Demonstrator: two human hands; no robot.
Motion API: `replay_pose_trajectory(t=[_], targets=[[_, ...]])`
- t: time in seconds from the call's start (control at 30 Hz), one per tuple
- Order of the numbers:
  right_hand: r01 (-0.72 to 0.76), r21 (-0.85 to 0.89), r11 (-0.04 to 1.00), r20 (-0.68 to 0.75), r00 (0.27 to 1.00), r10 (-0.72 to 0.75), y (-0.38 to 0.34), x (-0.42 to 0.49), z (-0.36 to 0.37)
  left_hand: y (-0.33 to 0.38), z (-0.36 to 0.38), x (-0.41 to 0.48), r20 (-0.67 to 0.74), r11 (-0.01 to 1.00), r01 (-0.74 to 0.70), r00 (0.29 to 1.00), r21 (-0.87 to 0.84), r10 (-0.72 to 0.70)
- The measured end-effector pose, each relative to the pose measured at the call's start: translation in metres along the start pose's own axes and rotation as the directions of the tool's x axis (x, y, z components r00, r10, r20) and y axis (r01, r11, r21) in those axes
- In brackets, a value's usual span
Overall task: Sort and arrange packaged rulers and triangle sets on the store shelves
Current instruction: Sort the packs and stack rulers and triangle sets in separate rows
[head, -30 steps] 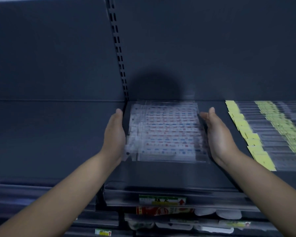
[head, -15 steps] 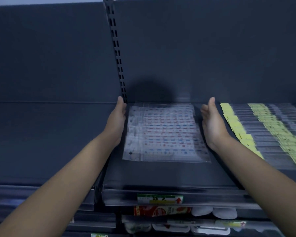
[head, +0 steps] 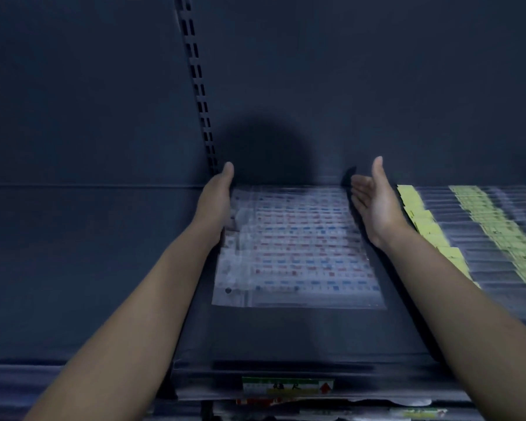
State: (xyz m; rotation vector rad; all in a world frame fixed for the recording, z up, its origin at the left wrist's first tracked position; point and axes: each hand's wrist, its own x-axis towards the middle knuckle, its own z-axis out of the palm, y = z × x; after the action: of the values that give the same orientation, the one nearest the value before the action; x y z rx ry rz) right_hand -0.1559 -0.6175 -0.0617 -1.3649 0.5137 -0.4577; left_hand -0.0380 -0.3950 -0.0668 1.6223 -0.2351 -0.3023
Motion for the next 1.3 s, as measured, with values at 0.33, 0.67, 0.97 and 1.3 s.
replay_pose_trajectory(t=[0.33, 0.67, 0.97, 1.3], targets=[[0.191, -0.501, 0.844, 0.057, 0.981, -0.188, 0.010, 0.006, 0.004, -0.010, 0.008, -0.002, 0.180, 0.749, -0.234, 0.971, 0.620, 0.155], [0.311, -0.944, 0.107, 0.310, 0.950, -0.022, 0.028, 0.007, 0.002, -0.026, 0.010, -0.002, 0.291, 0.228, -0.293, 0.956, 0.928, 0.043], [0.296, -0.905, 0.305, 0.247, 0.950, -0.189, -0.016, -0.038, -0.039, 0.022, 0.013, -0.012, 0.294, 0.187, -0.322, 0.942, 0.928, 0.163], [0.001, -0.996, 0.086, -0.011, 0.991, -0.135, -0.046, -0.063, -0.230, 0.042, 0.165, -0.080, 0.464, 0.107, -0.490, 0.863, 0.865, 0.202]])
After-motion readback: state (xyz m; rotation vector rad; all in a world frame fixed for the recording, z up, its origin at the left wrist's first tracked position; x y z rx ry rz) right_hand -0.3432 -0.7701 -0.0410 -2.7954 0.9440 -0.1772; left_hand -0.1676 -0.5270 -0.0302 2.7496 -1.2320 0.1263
